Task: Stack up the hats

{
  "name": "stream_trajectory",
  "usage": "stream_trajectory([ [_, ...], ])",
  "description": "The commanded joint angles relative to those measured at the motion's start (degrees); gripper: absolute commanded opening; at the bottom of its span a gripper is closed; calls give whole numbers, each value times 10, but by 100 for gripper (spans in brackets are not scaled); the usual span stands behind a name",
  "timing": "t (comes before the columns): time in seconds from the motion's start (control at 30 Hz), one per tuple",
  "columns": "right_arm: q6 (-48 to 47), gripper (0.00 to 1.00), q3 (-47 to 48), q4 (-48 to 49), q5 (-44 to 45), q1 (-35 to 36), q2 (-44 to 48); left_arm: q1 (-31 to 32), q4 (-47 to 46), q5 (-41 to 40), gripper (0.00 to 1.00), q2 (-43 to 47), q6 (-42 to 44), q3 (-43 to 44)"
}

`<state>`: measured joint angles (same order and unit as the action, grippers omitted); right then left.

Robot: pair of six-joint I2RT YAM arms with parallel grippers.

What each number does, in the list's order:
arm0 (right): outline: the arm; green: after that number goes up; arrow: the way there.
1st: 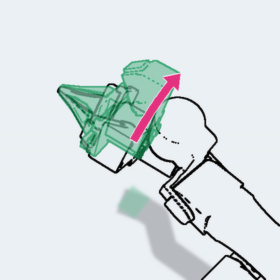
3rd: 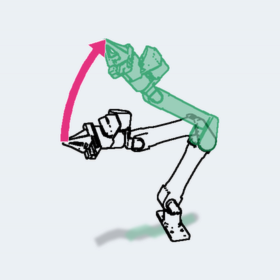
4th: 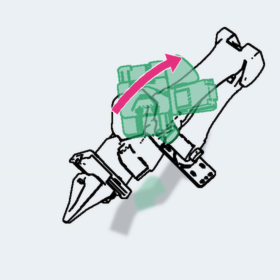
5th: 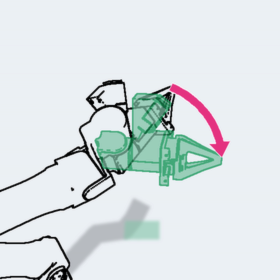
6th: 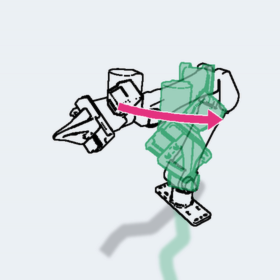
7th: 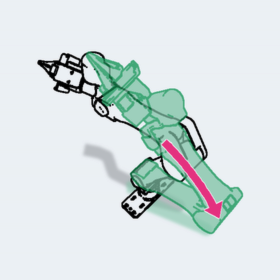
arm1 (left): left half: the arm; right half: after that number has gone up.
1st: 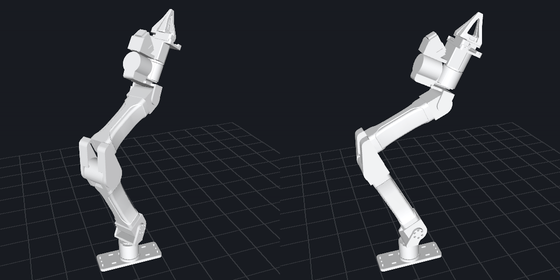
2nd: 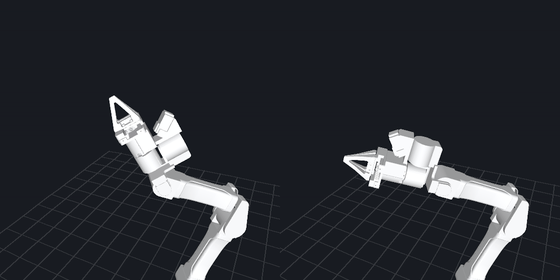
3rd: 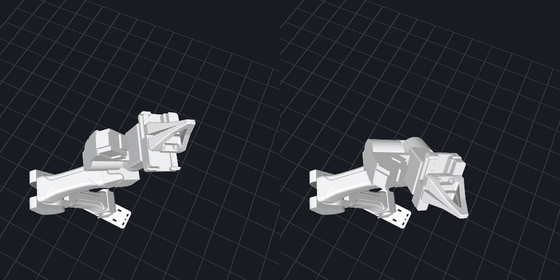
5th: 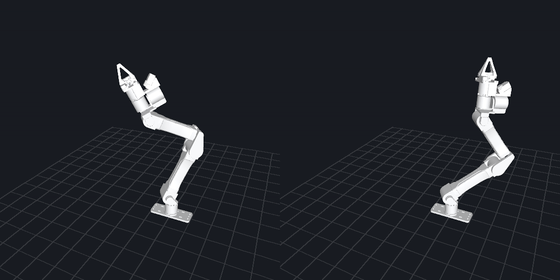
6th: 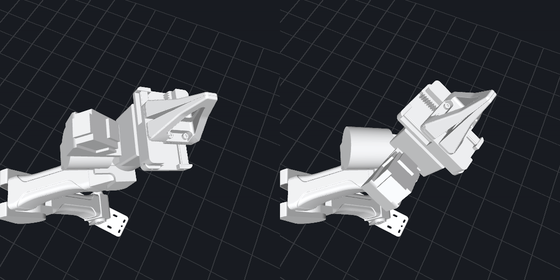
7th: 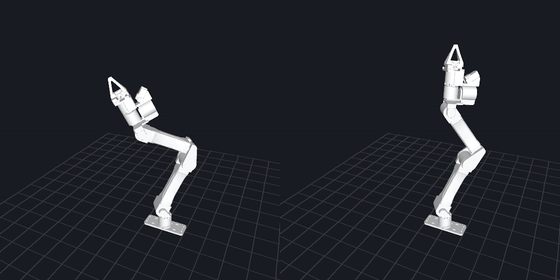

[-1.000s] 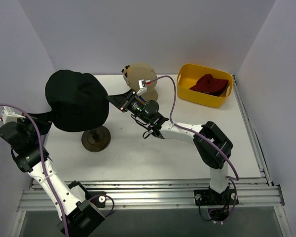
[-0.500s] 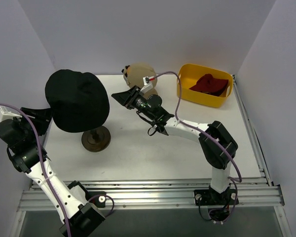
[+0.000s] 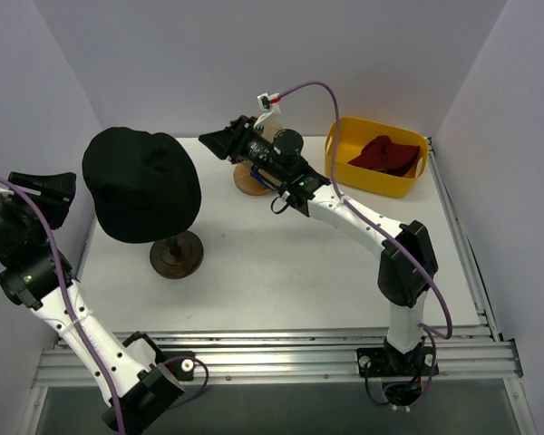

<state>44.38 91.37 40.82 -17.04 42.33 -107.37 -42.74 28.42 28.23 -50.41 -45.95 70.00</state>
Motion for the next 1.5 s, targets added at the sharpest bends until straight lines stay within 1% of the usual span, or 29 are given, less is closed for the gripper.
stream_trajectory([
  [0.0, -40, 33, 56, -27, -62, -3, -27, 9, -32, 22, 66, -28, -8, 55],
  [0.07, -26, 38, 71, -16, -81, -4, -42, 34, -24, 14, 66, -53, -5, 93],
  [0.1, -19, 42, 74, -12, -87, -6, -48, 46, -20, -1, 66, -60, 2, 107],
  [0.13, -12, 43, 77, -1, -91, -5, -51, 76, -12, -11, 66, -69, 8, 120],
  [0.2, 4, 48, 80, 8, -103, -6, -64, 109, 0, -33, 66, -93, 30, 160],
  [0.23, 11, 49, 81, 12, -106, -6, -67, 139, 9, -52, 66, -102, 38, 174],
  [0.3, 25, 51, 84, 21, -112, -7, -78, 157, 32, -67, 66, -124, 58, 207],
  [0.47, 62, 52, 81, 71, -132, -8, -104, 163, 57, -84, 66, -145, 89, 241],
  [0.63, 93, 49, 77, 116, -142, -8, -122, 165, 60, -65, 66, -171, 109, 247],
  [0.87, 94, 49, 61, 130, -140, -10, -116, 183, 46, -38, 65, -195, 145, 240],
  [0.97, 88, 49, 45, 131, -135, -15, -105, 184, 22, -7, 59, -194, 148, 221],
  [1.0, 88, 49, 42, 131, -134, -15, -103, 184, 15, -3, 53, -192, 146, 217],
  [1.07, 86, 49, 36, 131, -135, -16, -98, 184, 3, 5, 46, -193, 142, 211],
  [1.1, 83, 49, 35, 129, -135, -17, -98, 184, 3, 5, 40, -194, 141, 211],
  [1.43, 78, 49, 21, 129, -133, -20, -86, 186, -6, 2, 21, -208, 140, 186],
  [1.47, 79, 49, 19, 131, -132, -21, -83, 186, -10, 2, 12, -208, 139, 179],
])
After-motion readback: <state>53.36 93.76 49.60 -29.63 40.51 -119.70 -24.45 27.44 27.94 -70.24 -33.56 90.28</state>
